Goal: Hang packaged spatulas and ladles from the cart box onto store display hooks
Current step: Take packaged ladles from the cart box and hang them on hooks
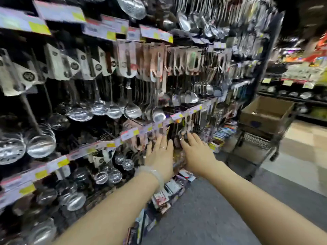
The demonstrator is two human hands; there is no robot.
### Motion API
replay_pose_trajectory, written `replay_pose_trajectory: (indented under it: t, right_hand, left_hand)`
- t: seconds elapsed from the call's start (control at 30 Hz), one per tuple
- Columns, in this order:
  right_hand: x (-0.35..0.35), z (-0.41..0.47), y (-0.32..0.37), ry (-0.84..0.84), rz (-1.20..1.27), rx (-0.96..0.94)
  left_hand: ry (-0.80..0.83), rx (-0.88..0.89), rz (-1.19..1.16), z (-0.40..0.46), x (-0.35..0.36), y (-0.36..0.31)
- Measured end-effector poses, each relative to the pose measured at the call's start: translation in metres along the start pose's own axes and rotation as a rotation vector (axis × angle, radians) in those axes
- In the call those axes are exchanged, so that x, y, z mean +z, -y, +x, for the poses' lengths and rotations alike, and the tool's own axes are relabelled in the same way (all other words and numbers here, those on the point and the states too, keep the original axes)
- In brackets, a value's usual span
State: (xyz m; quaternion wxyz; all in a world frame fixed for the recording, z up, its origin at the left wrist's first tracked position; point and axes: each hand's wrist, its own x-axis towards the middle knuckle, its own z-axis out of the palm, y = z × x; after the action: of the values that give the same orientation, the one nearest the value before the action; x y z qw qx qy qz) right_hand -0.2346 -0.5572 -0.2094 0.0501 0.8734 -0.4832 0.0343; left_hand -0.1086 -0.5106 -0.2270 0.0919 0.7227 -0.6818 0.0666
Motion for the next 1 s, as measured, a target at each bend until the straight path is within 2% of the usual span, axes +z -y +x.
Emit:
replay_pose_trajectory:
  t: [0.1,0.4,0.67,0.83,1.0]
  right_hand:
    - [0.004,-0.008,-0.075,-0.001,-0.012,0.089]
    - [0.011,0.018,-0.259,0.026,-0.026,0.347]
    - [0.033,0.107,-0.416,0.107,-0.036,0.518]
    - [0.040,0.170,-0.502,0.081,-0.031,0.561]
    - [0.067,0.204,-0.585,0.087,-0.001,0.632]
  left_hand:
    - [0.052,0.034,-0.025,0.038,0.017,-0.059]
    - [0.044,0.270,-0.064,0.170,0.052,-0.201]
    - [0.113,0.413,-0.145,0.342,0.099,-0.296]
    - [0.114,0.437,-0.152,0.459,0.111,-0.337]
    - [0.235,0.484,-0.099,0.537,0.151,-0.389]
